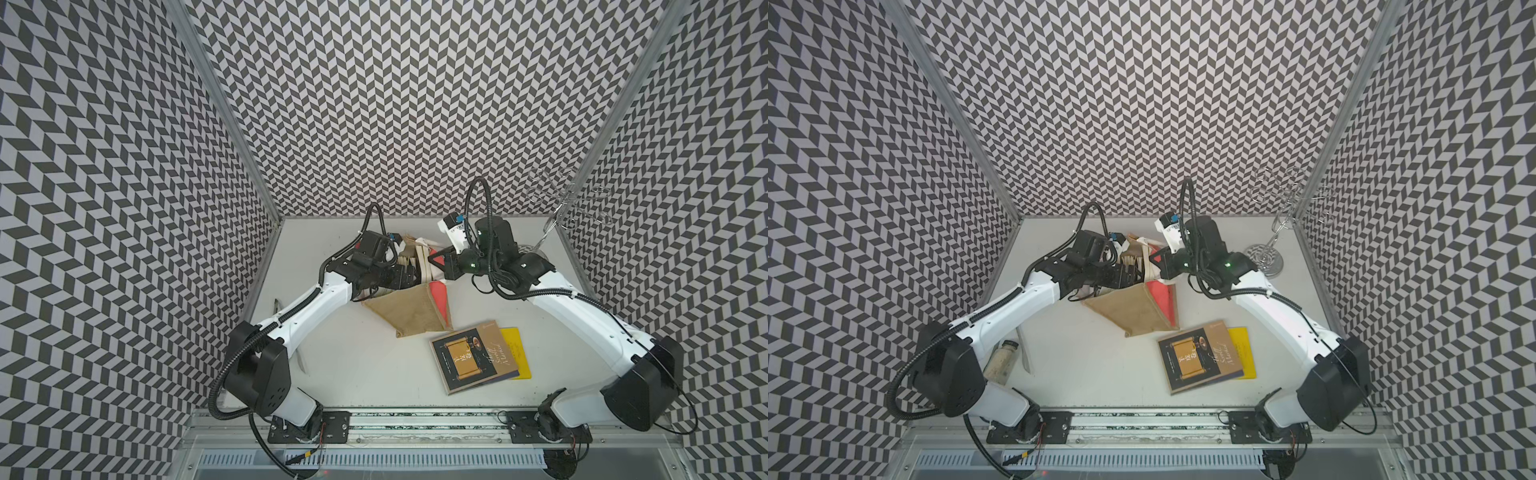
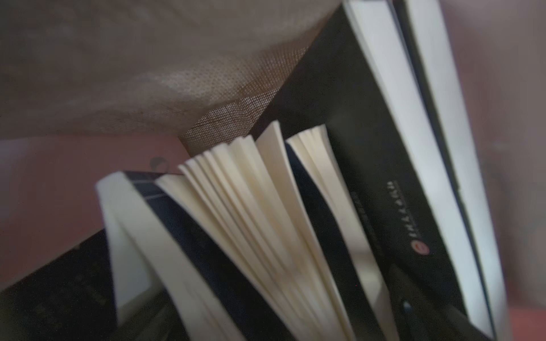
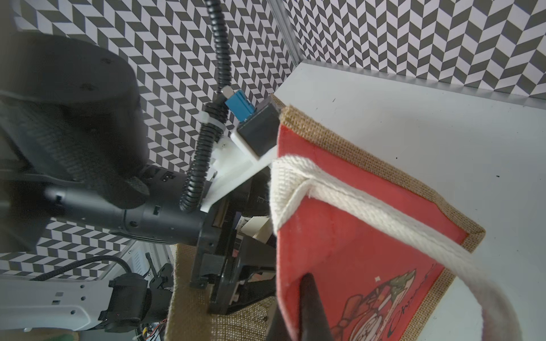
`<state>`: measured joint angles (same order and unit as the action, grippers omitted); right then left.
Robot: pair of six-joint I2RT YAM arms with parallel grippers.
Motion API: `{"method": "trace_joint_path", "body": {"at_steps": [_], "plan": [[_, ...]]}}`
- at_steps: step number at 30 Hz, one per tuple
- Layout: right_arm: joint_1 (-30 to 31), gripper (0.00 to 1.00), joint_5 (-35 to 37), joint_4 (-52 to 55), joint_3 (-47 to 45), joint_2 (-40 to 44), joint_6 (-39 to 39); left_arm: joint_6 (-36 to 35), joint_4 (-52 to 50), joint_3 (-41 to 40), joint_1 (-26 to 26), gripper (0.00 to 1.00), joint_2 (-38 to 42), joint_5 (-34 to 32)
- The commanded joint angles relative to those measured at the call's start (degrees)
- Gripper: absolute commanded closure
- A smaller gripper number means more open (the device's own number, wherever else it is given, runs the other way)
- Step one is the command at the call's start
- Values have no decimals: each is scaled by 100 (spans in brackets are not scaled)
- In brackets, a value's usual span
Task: Put the books into the canvas bag
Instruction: Adjust the canvas bag at the center of the board.
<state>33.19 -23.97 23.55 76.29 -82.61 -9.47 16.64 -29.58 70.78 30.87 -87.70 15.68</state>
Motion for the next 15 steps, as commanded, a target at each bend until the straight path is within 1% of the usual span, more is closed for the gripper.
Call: {"method": "trace_joint_path", "body": {"at_steps": [1, 3, 5, 7, 8, 9, 11, 15], "plan": [[197, 100, -490, -1644, 183, 547, 141, -39, -108, 84, 181, 24, -160, -200], [201, 100, -369, -1625, 171, 548, 112, -30, -139, 114, 182, 42, -111, -255], [194, 100, -178, -1557, 176, 543, 83, -49, -217, 202, 156, 65, 5, -358], [175, 100, 11, -1514, 156, 529, 35, -102, -319, 328, 99, 85, 104, -391], [142, 100, 57, -1527, 139, 521, -6, -135, -393, 401, 54, 94, 142, -378], [109, 100, 87, -1529, 104, 522, -36, -151, -464, 472, 6, 100, 179, -355], [-5, 100, 152, -1549, 15, 525, -143, -212, -573, 584, -132, 100, 298, -259], [-267, 100, -8, -1752, -269, 604, -240, -238, -560, 609, -473, 100, 646, 112]]}}
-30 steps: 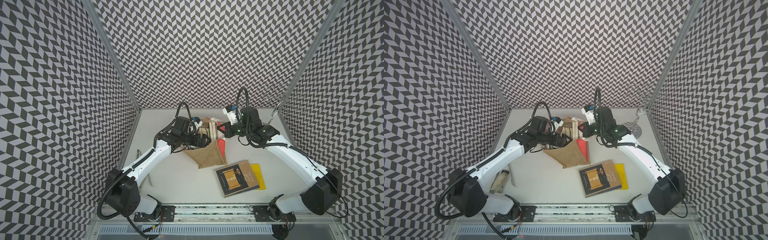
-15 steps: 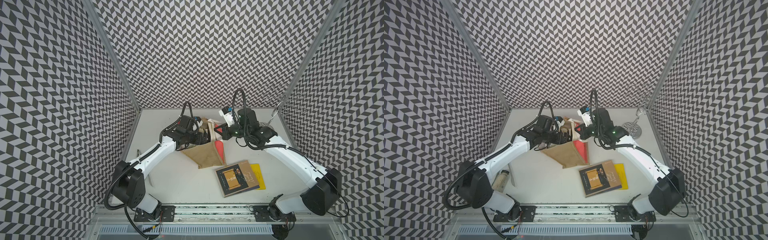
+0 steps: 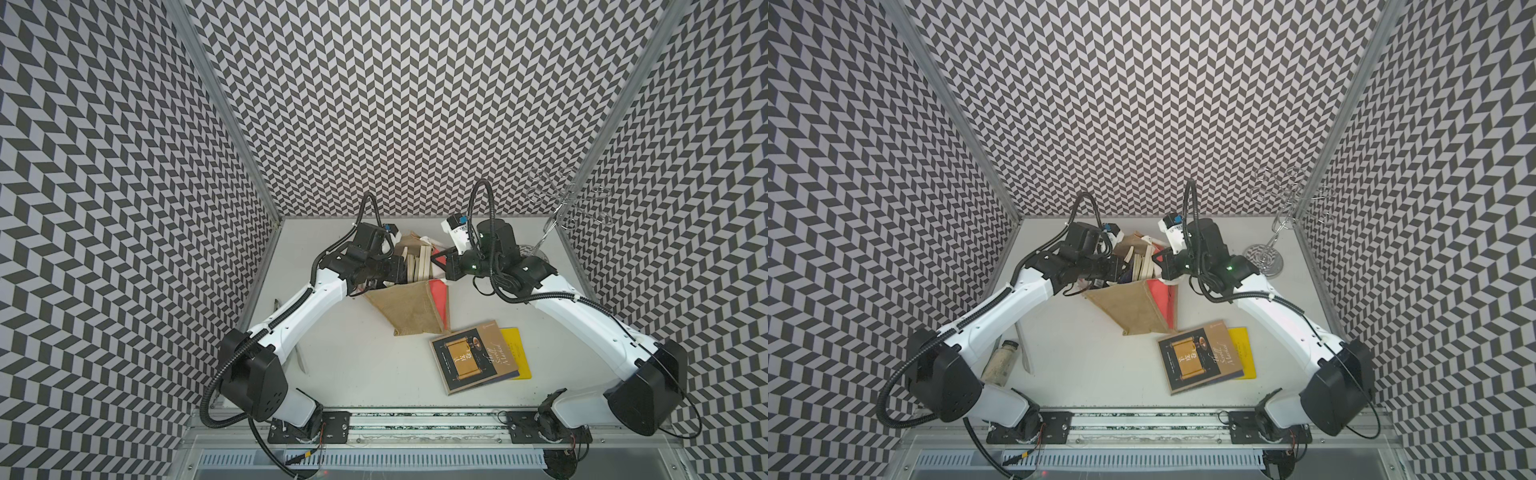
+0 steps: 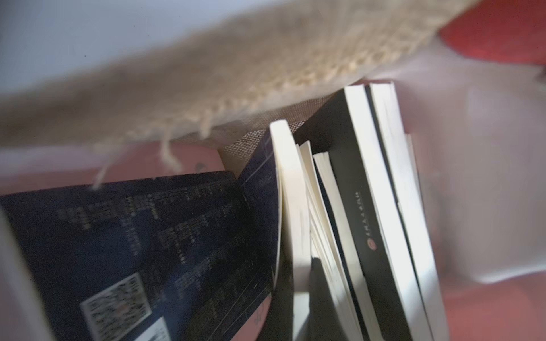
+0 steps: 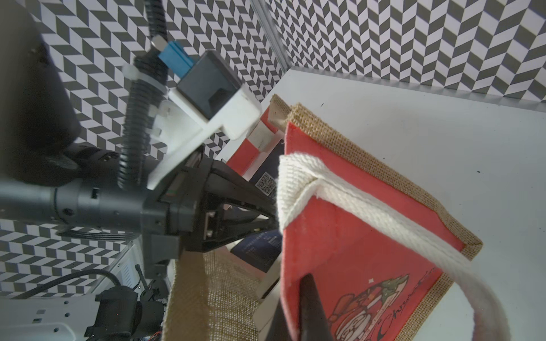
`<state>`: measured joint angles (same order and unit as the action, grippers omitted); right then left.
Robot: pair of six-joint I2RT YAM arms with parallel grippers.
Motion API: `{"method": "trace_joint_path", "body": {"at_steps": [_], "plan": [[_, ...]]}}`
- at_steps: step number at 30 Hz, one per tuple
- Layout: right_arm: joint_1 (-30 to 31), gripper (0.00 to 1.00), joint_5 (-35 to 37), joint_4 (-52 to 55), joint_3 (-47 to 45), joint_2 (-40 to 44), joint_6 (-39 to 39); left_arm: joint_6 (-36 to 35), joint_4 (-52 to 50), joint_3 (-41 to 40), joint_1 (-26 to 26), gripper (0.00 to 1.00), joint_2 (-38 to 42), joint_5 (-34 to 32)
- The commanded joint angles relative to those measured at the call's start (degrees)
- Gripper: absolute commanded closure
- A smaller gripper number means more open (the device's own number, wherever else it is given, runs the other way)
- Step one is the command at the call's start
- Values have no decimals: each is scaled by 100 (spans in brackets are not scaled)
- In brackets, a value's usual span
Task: Put the books into the canvas bag
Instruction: Adjust the canvas bag at the center of the board.
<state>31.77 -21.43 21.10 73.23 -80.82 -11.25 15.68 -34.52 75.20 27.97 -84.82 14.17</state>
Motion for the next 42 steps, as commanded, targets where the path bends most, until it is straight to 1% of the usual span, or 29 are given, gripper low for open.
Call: {"method": "trace_joint_path", "body": {"at_steps": [1, 5, 9, 12, 13, 14, 16, 17, 18, 19, 20, 21, 23, 26, 28, 29, 31, 33, 36, 42], "plan": [[-182, 100, -327, -1567, -23, 445, -87, -150, -55, 154, -263, 100, 435, 369], [-235, 100, -414, -1619, -63, 449, -62, -213, -45, 170, -391, 100, 536, 730], [-250, 100, -444, -1623, -72, 418, 0, -98, 155, 202, -419, 100, 670, 1223], [-249, 100, -449, -1675, -116, 435, 13, -12, 359, 108, -416, 100, 691, 1301], [-247, 100, -466, -1691, -129, 425, 25, -34, 298, 92, -421, 95, 584, 1298], [-247, 100, -457, -1691, -116, 420, 26, -80, 212, 79, -423, 83, 477, 1315], [-252, 100, -452, -1689, -120, 423, 45, -83, 201, -59, -423, 64, 385, 1268], [-258, 100, -418, -1685, -126, 438, 57, -29, 265, -172, -424, 48, 428, 1069], [-252, 100, -390, -1682, -116, 443, 67, -10, 292, -242, -424, 36, 474, 868], [-254, 100, -380, -1667, -116, 445, 99, -12, 277, -261, -449, 26, 500, 709], [-259, 100, -329, -1625, -93, 430, 115, -41, 211, -218, -488, 20, 510, 644], [-279, 100, -291, -1584, -77, 403, 115, -67, 148, -151, -524, 18, 519, 619], [-347, 100, -233, -1552, -98, 367, 61, -122, 73, -36, -586, 17, 574, 539], [-545, 92, -197, -1529, -198, 297, -149, -226, -33, 160, -646, 16, 703, 529], [-662, 82, -121, -1524, -307, 275, -259, -290, -68, 257, -666, 16, 797, 613], [-720, 75, 7, -1479, -350, 269, -328, -286, -48, 275, -670, 15, 871, 649], [-898, 57, 119, -1402, -452, 243, -457, -263, -54, 331, -695, 13, 976, 698], [-1083, 47, -26, -1405, -586, 238, -578, -285, -62, 355, -712, 13, 1018, 771], [-1198, 41, -190, -1612, -859, 346, -589, -287, -73, 332, -714, 13, 1016, 819], [-1208, 38, -409, -1588, -933, 452, -453, -299, 33, 233, -716, 13, 1023, 982]]}}
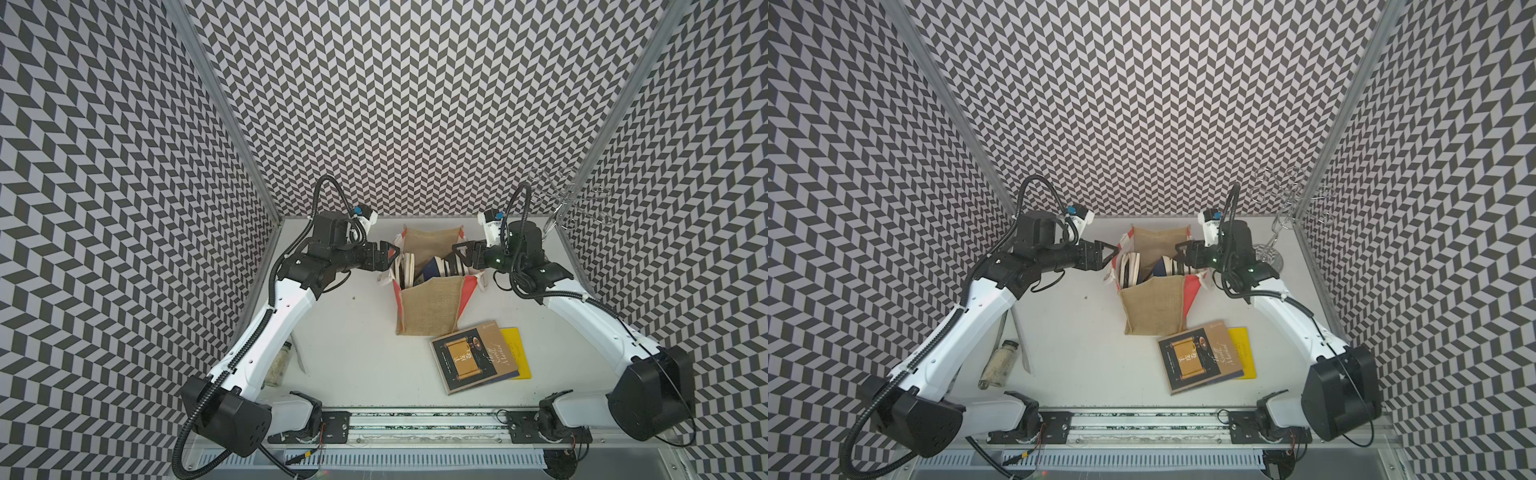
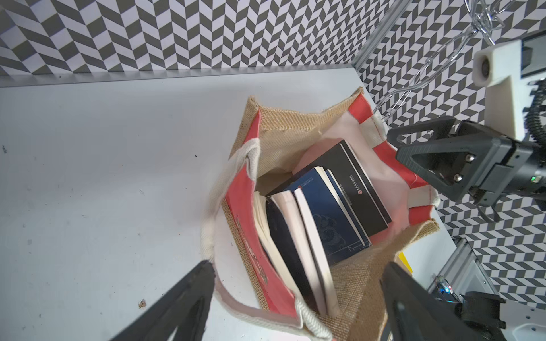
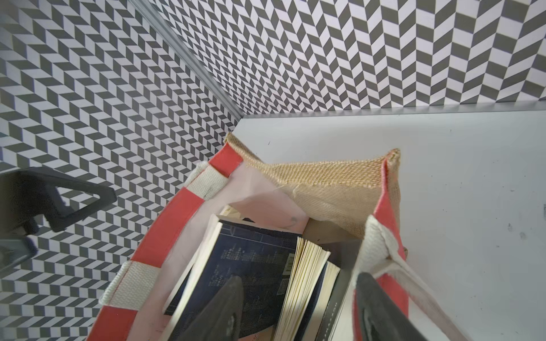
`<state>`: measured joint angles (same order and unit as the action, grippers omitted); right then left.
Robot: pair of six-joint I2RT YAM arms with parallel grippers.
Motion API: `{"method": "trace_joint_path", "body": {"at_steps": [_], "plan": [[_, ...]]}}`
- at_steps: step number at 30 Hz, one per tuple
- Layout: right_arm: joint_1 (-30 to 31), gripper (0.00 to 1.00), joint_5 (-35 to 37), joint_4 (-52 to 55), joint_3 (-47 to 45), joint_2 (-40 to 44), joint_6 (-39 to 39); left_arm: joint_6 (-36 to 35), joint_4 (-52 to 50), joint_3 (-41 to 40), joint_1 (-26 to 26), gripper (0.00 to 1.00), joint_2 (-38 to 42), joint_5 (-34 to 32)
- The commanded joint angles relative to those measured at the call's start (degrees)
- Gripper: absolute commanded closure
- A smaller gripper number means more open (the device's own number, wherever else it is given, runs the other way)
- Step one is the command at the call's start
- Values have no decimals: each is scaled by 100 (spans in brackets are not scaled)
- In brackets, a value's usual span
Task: Put the books into the canvas bag
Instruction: Adjust the canvas bag at the center of the board.
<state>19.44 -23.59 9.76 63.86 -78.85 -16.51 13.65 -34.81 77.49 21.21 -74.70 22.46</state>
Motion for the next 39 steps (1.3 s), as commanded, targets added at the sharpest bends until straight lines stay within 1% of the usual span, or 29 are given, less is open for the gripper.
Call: {"method": "trace_joint_path", "body": {"at_steps": [1, 6, 8, 11, 14, 15, 17, 18, 19, 20, 21, 23, 26, 28, 30, 32, 33, 36, 39], "plan": [[30, 38, -254, -466, -17, 265, 109, -115, 75, -14, -39, 13, 3, 154], [25, 37, -393, -482, -64, 254, 162, -131, 117, -30, -39, 13, -7, 262], [27, 37, -206, -446, -74, 289, 123, -135, 151, -40, -44, 13, 40, 366], [11, 34, 353, -426, -126, 439, -18, -322, 191, -80, -31, 13, 189, 782], [-65, 31, 431, -396, -132, 591, -49, -440, 186, -274, -20, 12, 453, 932], [-81, 29, 456, -336, -106, 657, -57, -476, 194, -382, -10, 11, 560, 1019], [-94, 24, 603, -191, -64, 849, -107, -512, 266, -662, 48, 6, 839, 1196], [-98, 19, 766, -1, -26, 976, -158, -522, 301, -826, 136, 1, 981, 1272], [-94, 2, 1019, 295, 22, 1087, -217, -514, 337, -1023, 258, 1, 1148, 1366], [-98, 1, 1322, 639, 72, 1161, -318, -501, 360, -1190, 408, 0, 1280, 1416], [-98, 1, 1576, 1027, 73, 1280, -411, -452, 410, -1406, 634, 0, 1430, 1407], [-98, 1, 1886, 1561, -203, 1545, -671, -238, 630, -1912, 1187, 0, 1719, 1233], [-26, 1, 1940, 1966, -999, 2046, -1219, 428, 1364, -2822, 1998, 0, 2081, 1005], [184, 1, 2060, 2120, -1509, 2308, -1569, 929, 2006, -3428, 2477, 1, 2222, 839], [496, 1, 2312, 2201, -2067, 2546, -1966, 1392, 2614, -3966, 3017, 0, 2243, 338], [836, 1, 2702, 2276, -2529, 2794, -2387, 1688, 3066, -4328, 3438, 0, 2117, -86], [1045, 0, 2868, 2279, -2788, 2945, -2630, 1872, 3287, -4488, 3625, 0, 2032, -365], [1423, 1, 3231, 2425, -3431, 3329, -3316, 2295, 3693, -4794, 4020, 0, 1698, -965], [1536, 1, 3266, 2347, -4036, 3588, -3696, 2511, 3976, -4975, 4185, 1, 1342, -1264]]}}
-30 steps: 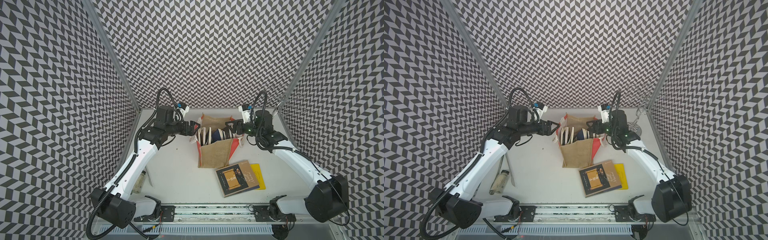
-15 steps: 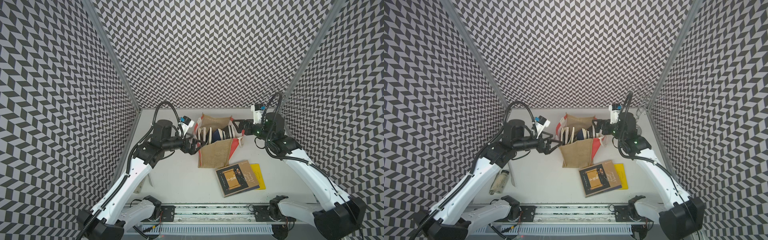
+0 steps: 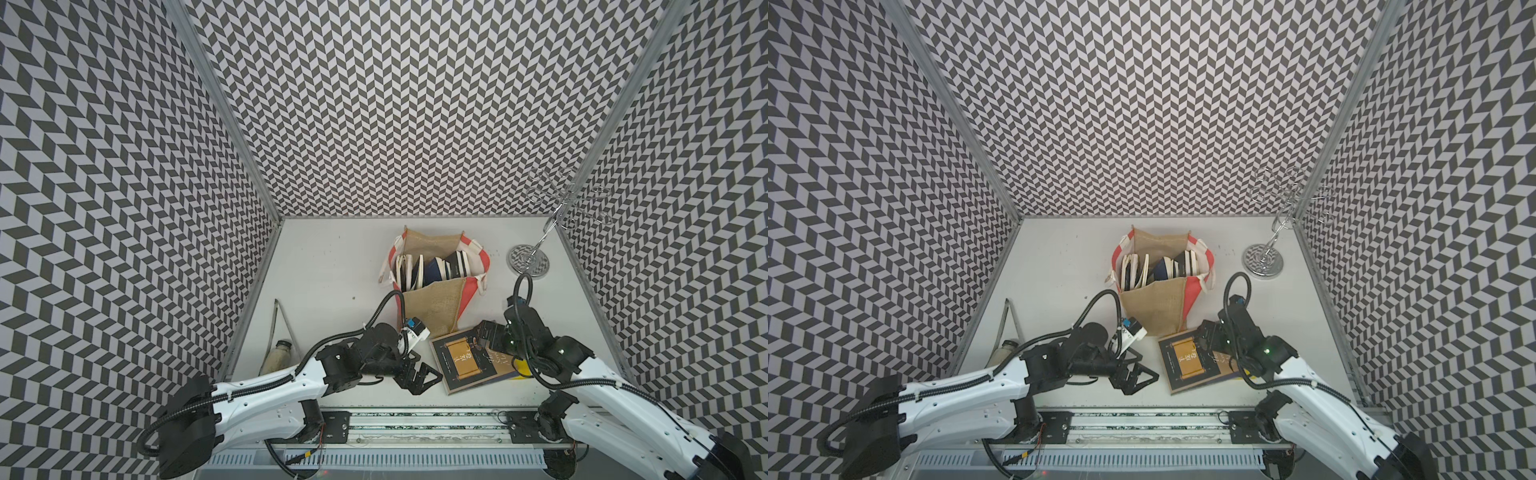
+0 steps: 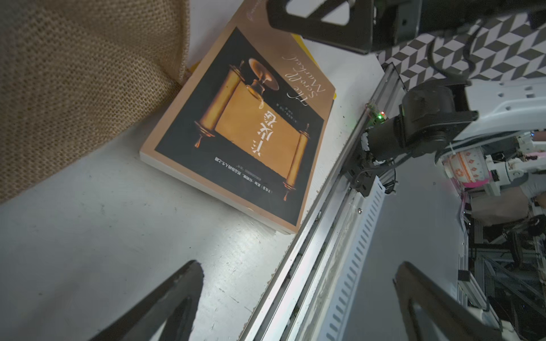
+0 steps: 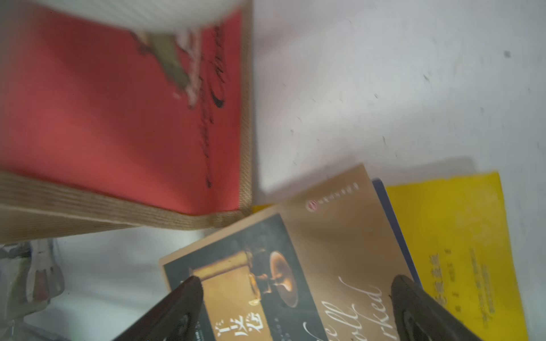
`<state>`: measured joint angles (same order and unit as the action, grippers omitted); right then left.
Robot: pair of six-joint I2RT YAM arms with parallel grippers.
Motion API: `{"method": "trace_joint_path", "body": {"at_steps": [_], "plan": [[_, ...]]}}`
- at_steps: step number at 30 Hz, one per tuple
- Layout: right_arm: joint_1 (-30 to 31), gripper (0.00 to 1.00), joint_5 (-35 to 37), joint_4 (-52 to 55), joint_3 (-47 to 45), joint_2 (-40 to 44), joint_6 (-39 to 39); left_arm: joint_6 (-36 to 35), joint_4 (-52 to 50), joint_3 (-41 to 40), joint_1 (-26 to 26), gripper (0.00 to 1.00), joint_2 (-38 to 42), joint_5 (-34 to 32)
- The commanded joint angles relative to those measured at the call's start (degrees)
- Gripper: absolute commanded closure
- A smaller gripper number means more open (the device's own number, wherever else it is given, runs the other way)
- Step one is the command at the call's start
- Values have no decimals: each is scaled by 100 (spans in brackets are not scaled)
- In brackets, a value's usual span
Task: Put the books into the canvas bag
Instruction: Adjust the canvas bag at the center of the board, then pick up the book from the book.
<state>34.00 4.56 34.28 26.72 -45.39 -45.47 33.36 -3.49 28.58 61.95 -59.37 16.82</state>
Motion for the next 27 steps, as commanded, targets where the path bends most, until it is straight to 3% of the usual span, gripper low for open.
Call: {"method": "trace_joint_path", "body": {"at_steps": [1, 5, 7, 11, 17, 21, 27], "plan": [[87, 0, 451, -148, -462, 279, -880, 569, 886, -115, 115, 1, -286, -753], [121, 1, 545, -241, -729, 318, -947, 617, 928, -82, 91, 0, -741, -989], [168, 1, 765, -114, -727, 408, -921, 601, 904, 30, 89, 0, -1005, -947], [206, 1, 555, -273, -903, 409, -826, 669, 1179, 66, 78, 1, -1451, -729], [630, 4, 265, -690, -946, 754, -586, 723, 1434, -96, 30, 4, -1250, -716], [903, 7, 69, -941, -992, 752, -563, 801, 1660, -267, -183, 8, -1264, -358], [1461, 11, 256, -1066, -874, 630, -640, 906, 1493, -405, -411, 9, -1418, -125]]}}
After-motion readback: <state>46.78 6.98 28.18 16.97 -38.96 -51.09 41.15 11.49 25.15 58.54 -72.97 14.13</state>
